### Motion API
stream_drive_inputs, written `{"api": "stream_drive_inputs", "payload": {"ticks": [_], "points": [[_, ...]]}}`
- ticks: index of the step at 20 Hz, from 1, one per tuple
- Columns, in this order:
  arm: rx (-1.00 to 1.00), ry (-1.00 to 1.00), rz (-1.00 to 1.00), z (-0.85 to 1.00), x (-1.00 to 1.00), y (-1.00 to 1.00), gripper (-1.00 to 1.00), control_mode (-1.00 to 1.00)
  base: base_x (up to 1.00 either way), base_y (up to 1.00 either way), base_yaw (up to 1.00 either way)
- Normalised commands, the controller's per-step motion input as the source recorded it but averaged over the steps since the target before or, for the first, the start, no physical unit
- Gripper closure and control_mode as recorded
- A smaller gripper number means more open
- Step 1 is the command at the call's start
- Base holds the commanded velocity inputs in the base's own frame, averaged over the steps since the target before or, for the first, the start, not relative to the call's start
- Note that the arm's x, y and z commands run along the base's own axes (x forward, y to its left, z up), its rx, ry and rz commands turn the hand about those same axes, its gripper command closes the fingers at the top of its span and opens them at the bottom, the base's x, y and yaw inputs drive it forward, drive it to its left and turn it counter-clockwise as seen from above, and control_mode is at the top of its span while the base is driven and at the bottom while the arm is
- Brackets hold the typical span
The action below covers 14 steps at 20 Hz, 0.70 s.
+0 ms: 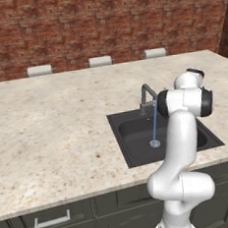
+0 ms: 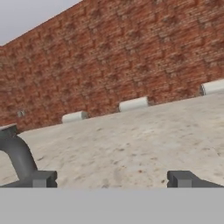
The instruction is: Soak the sponge with water for a few seconds and then drop it inside the sink.
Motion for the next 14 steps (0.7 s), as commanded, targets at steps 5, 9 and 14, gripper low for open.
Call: {"api": "stream_drive_inputs", "payload": {"ticks": [5,9,14], "points": [[0.0,0.0,0.0,0.21,-0.45,-0.03,-1.0,-1.0,0.0,0.0,0.0],[-0.01,0.0,0.0,0.27,-0.21,-0.04,-1.0,-1.0,0.0,0.0,0.0],[-0.03,0.02,-0.01,0.2,-0.35,-0.16,-1.0,-1.0,0.0,0.0,0.0]]}}
